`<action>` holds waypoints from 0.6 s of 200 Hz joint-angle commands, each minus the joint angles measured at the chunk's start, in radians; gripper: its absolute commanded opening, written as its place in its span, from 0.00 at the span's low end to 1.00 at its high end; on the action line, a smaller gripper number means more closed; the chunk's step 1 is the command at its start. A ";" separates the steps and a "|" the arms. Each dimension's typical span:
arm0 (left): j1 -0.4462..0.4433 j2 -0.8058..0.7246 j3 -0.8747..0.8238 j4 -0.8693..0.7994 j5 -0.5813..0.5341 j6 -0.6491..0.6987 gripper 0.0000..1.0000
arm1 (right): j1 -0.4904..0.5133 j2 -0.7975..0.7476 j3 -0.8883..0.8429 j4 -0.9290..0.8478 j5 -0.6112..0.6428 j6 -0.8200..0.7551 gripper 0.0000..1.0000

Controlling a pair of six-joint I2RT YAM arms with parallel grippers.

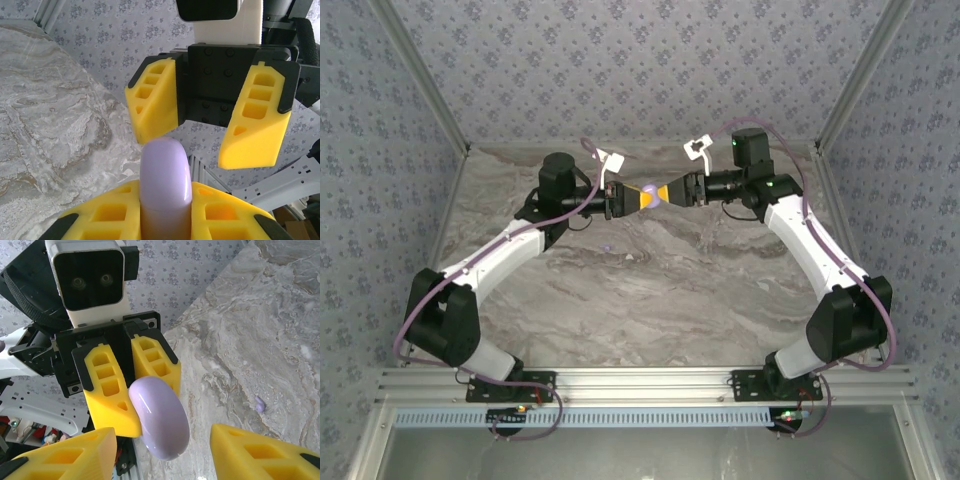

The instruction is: Insert the wireless bluetooth earbuds into the charging case

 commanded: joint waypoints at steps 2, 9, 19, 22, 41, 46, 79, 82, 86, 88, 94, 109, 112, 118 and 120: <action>-0.008 -0.033 0.068 0.017 0.030 0.030 0.16 | 0.012 0.005 0.038 -0.035 -0.037 -0.033 0.52; -0.010 -0.033 0.069 0.017 0.032 0.030 0.16 | 0.013 0.006 0.039 -0.039 -0.037 -0.037 0.51; -0.011 -0.034 0.070 0.015 0.031 0.032 0.16 | 0.015 0.009 0.039 -0.040 -0.041 -0.040 0.50; -0.011 -0.034 0.071 0.015 0.031 0.032 0.16 | 0.015 0.009 0.038 -0.041 -0.041 -0.040 0.49; -0.016 -0.034 0.075 0.008 0.033 0.035 0.16 | 0.019 0.016 0.041 -0.043 -0.050 -0.042 0.45; -0.016 -0.035 0.076 0.007 0.032 0.036 0.16 | 0.020 0.017 0.042 -0.044 -0.052 -0.043 0.43; -0.020 -0.033 0.077 -0.006 0.030 0.046 0.16 | 0.024 0.019 0.047 -0.040 -0.064 -0.043 0.37; -0.020 -0.033 0.078 -0.009 0.031 0.046 0.16 | 0.024 0.018 0.047 -0.042 -0.066 -0.043 0.37; -0.021 -0.033 0.079 -0.011 0.031 0.048 0.16 | 0.024 0.017 0.048 -0.040 -0.068 -0.043 0.37; -0.022 -0.033 0.080 -0.012 0.030 0.048 0.16 | 0.025 0.017 0.048 -0.039 -0.070 -0.043 0.36; -0.022 -0.033 0.079 -0.016 0.031 0.051 0.16 | 0.025 0.018 0.050 -0.040 -0.072 -0.043 0.36; -0.022 -0.032 0.079 -0.022 0.029 0.055 0.16 | 0.024 0.015 0.053 -0.039 -0.062 -0.043 0.35; -0.021 -0.032 0.079 -0.023 0.029 0.054 0.16 | 0.025 0.015 0.054 -0.040 -0.061 -0.043 0.35; -0.022 -0.033 0.079 -0.026 0.029 0.057 0.16 | 0.025 0.014 0.054 -0.038 -0.062 -0.043 0.35; -0.022 -0.033 0.079 -0.027 0.029 0.058 0.16 | 0.024 0.013 0.054 -0.037 -0.063 -0.043 0.35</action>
